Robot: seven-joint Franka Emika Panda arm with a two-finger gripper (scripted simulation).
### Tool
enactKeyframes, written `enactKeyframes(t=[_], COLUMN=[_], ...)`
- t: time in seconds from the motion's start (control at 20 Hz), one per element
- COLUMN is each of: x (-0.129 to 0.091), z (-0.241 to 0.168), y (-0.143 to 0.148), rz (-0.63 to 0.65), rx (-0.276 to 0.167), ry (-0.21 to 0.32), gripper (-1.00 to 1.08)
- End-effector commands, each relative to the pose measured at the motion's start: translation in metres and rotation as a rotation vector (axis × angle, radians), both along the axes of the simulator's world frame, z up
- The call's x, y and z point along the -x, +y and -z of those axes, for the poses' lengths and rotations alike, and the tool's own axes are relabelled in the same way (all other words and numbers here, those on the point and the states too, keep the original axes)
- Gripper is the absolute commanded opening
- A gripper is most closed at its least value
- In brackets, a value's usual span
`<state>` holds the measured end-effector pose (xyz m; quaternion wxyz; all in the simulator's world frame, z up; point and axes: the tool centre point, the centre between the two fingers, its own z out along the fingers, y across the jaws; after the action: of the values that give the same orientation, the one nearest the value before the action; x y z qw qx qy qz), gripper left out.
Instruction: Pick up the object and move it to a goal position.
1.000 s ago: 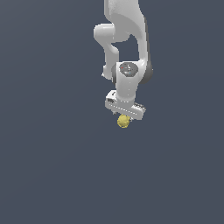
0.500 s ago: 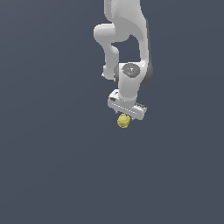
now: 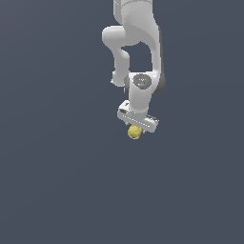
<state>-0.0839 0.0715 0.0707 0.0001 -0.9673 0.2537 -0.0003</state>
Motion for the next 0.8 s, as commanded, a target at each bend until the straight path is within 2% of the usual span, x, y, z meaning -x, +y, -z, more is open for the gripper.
enactKeyframes(t=[0.0,0.4,0.45,0.75], x=[0.001,0.0,0.0,0.0], z=[0.013,0.032,0.032,0.032], y=[0.0,0.0,0.0,0.0], rz=[0.001,0.002,0.002,0.002], rx=[0.0,0.0,0.0,0.0], ry=[0.001,0.001,0.001,0.001], gripper=[1.0,1.0,-1.0,-1.0])
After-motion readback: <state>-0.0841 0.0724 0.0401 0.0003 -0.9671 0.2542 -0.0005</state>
